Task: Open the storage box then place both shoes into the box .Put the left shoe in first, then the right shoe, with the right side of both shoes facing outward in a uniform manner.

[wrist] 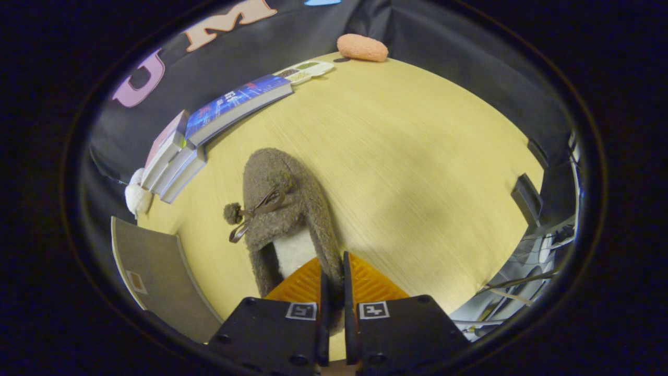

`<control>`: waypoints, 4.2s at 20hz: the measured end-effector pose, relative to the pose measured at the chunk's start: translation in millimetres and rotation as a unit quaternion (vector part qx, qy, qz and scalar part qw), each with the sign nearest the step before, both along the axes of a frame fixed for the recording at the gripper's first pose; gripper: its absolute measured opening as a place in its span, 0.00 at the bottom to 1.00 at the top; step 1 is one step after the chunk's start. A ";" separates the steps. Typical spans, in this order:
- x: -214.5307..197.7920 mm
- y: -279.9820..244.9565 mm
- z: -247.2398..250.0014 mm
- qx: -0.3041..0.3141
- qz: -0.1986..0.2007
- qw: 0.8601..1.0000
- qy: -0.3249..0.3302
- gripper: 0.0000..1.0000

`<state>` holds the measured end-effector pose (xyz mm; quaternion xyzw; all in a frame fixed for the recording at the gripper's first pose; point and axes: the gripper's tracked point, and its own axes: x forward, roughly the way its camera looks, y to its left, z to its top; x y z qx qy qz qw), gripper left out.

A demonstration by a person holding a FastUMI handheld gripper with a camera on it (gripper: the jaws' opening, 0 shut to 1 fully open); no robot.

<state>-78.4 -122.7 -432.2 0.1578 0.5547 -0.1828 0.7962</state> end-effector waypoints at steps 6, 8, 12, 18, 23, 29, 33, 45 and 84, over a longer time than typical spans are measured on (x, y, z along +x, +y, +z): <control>3.1 20.2 6.8 0.041 -0.016 0.999 -0.008 0.05; 5.0 31.3 15.0 0.061 -0.020 0.998 -0.014 0.05; 16.2 55.1 41.7 0.081 -0.004 0.996 -0.035 0.04; 46.4 109.9 101.5 0.123 0.030 0.988 -0.085 0.05; 61.7 168.1 151.9 0.149 0.089 0.978 -0.117 0.04; 57.4 246.0 191.1 0.201 0.147 0.960 -0.130 0.04; 40.3 282.3 194.0 0.220 0.175 0.953 -0.116 0.04; -8.5 312.0 159.1 0.217 0.199 0.954 -0.060 0.04; 43.4 266.8 186.3 0.162 0.174 0.952 -0.192 0.05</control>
